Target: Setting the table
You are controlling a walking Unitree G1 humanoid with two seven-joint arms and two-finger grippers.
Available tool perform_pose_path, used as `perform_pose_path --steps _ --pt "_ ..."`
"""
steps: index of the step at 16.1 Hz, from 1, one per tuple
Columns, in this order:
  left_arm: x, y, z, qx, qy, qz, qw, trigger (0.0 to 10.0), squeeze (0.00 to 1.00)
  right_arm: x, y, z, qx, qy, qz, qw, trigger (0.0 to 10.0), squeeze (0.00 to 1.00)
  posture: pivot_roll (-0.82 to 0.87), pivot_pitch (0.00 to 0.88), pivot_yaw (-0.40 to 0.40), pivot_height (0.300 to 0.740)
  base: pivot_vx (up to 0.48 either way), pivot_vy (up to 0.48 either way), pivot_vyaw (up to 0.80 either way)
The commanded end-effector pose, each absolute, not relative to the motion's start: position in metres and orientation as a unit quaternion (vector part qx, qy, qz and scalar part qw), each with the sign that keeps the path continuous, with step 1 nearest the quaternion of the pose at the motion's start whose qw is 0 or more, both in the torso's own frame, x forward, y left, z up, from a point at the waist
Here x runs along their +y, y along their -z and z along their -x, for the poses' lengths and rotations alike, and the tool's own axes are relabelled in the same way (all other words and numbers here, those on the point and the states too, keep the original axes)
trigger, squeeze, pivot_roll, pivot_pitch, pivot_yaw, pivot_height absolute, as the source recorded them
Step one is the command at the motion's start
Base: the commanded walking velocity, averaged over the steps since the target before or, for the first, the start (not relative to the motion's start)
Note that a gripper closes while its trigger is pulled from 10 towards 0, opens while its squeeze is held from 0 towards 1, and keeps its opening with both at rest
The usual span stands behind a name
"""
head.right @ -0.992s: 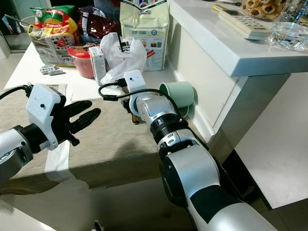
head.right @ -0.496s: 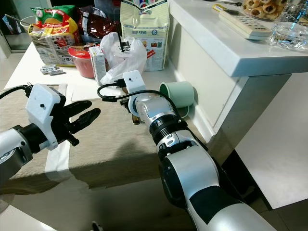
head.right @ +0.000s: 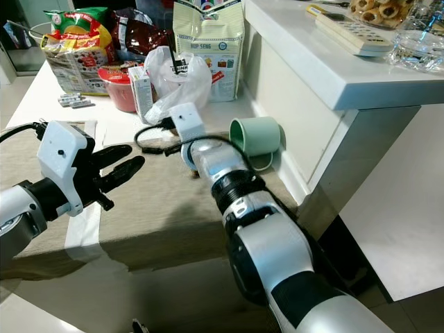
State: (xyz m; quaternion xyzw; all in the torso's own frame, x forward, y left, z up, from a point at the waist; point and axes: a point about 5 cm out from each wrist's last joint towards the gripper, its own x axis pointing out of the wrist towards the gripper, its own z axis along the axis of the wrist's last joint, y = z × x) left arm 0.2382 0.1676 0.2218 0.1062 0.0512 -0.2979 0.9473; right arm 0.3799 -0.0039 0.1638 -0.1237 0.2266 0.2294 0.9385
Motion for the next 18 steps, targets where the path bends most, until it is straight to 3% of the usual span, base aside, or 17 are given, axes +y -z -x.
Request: perform_pose_path --steps 1,4,11,18 --pt "0.166 -0.227 -0.238 0.042 0.302 -0.115 0.945 10.0 0.0 -0.014 -0.151 -0.379 0.245 -0.211 0.143 0.935 0.0 0.0 -0.07 0.029 -0.007 0.74 0.0 0.0 0.0" --pt "0.166 -0.226 -0.239 0.043 0.302 -0.114 0.946 10.0 0.0 -0.015 -0.169 -0.387 0.151 -0.195 0.185 0.951 0.0 0.0 -0.07 0.032 -0.006 0.74 0.0 0.0 0.0" --pt "0.165 -0.226 -0.238 0.042 0.301 -0.113 0.946 10.0 0.0 -0.011 -0.189 -0.389 0.041 -0.185 0.21 0.959 0.0 0.0 -0.06 0.034 -0.005 0.74 0.0 0.0 0.0" --pt "0.163 -0.225 -0.238 0.042 0.298 -0.109 0.947 10.0 0.0 -0.005 -0.185 -0.381 0.02 -0.206 0.194 0.959 0.0 0.0 -0.06 0.037 -0.009 0.74 0.0 0.0 0.0"
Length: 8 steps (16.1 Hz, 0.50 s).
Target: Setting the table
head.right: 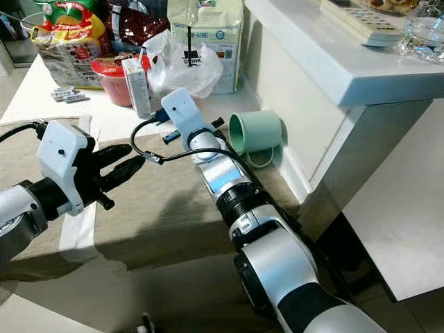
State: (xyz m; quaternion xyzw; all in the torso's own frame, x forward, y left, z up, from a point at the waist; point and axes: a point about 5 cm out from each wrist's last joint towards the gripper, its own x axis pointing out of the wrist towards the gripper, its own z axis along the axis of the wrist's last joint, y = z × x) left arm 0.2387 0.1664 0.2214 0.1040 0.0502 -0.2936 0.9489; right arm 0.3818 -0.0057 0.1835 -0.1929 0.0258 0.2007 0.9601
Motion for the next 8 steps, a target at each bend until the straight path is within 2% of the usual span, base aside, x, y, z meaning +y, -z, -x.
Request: perform_pose_path --steps 1,8 --pt "0.163 -0.225 -0.238 0.042 0.298 -0.108 0.947 10.0 0.0 -0.004 -0.186 -0.38 0.015 -0.21 0.191 0.959 0.0 0.0 -0.06 0.035 -0.011 0.74 0.0 0.0 0.0" --pt "0.163 -0.225 -0.24 0.038 0.296 -0.108 0.948 10.0 0.0 0.003 -0.217 -0.374 -0.061 -0.225 0.176 0.956 0.0 0.0 -0.06 0.027 -0.018 0.74 0.0 0.0 0.0"
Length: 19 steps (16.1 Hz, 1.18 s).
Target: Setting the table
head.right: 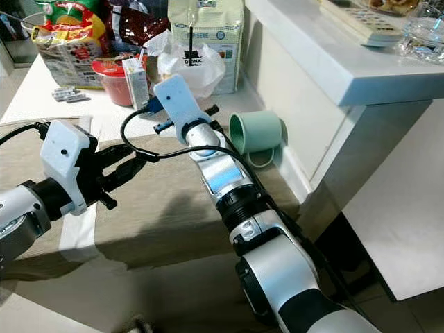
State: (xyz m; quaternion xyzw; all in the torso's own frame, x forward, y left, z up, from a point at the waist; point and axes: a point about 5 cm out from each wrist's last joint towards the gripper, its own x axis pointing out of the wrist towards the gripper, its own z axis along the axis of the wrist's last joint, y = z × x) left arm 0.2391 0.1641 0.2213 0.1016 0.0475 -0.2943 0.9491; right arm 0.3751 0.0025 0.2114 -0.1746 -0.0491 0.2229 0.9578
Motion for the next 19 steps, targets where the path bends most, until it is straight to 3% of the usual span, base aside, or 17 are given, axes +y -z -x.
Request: perform_pose_path --steps 1,9,13,16,19 --pt "0.163 -0.225 -0.24 0.037 0.294 -0.107 0.949 10.0 0.0 0.004 -0.221 -0.372 -0.076 -0.224 0.173 0.956 0.0 0.0 -0.06 0.025 -0.02 0.74 0.0 0.0 0.0" --pt "0.167 -0.216 -0.256 0.017 0.206 -0.078 0.975 10.0 0.0 -0.008 -0.245 -0.364 -0.186 -0.178 0.152 0.954 0.0 0.0 -0.06 0.015 -0.021 0.74 0.0 0.0 0.0" --pt "0.18 -0.207 -0.271 -0.014 0.084 -0.061 0.994 10.0 0.0 -0.022 -0.241 -0.358 -0.234 -0.149 0.159 0.948 0.0 0.0 -0.06 0.011 -0.028 0.74 0.0 0.0 0.0" --pt "0.193 -0.2 -0.277 -0.027 0.005 -0.049 0.998 10.0 0.0 -0.039 -0.227 -0.355 -0.242 -0.12 0.167 0.948 0.0 0.0 -0.05 0.004 -0.039 0.74 0.0 0.0 0.0" --pt "0.196 -0.194 -0.275 -0.039 -0.025 -0.047 0.998 10.0 0.0 -0.066 -0.212 -0.351 -0.239 -0.076 0.175 0.952 0.0 0.0 -0.05 0.0 -0.041 0.74 0.0 0.0 0.0"
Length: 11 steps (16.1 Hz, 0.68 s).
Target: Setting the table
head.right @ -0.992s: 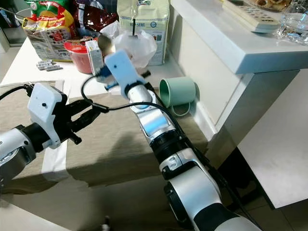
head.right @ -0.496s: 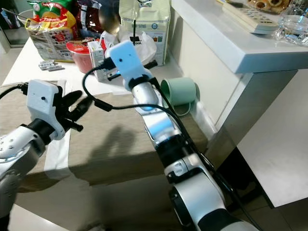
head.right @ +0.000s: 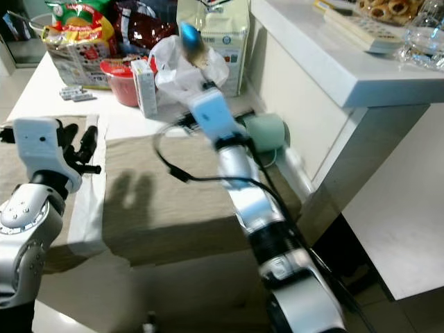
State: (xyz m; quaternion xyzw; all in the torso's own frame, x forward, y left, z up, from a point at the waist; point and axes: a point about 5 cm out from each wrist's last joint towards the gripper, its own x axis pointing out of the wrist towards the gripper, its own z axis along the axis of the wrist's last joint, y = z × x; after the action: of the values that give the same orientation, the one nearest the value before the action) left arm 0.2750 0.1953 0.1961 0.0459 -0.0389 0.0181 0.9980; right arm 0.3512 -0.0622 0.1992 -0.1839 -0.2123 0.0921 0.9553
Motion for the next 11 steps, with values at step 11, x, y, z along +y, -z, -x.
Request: perform_pose_path --steps 11 --pt "0.193 -0.153 -0.262 -0.006 -0.062 -0.035 0.997 10.0 0.0 -0.096 -0.168 -0.343 -0.134 -0.035 0.166 0.976 0.0 0.0 -0.05 0.009 -0.023 0.74 0.0 0.0 0.0"
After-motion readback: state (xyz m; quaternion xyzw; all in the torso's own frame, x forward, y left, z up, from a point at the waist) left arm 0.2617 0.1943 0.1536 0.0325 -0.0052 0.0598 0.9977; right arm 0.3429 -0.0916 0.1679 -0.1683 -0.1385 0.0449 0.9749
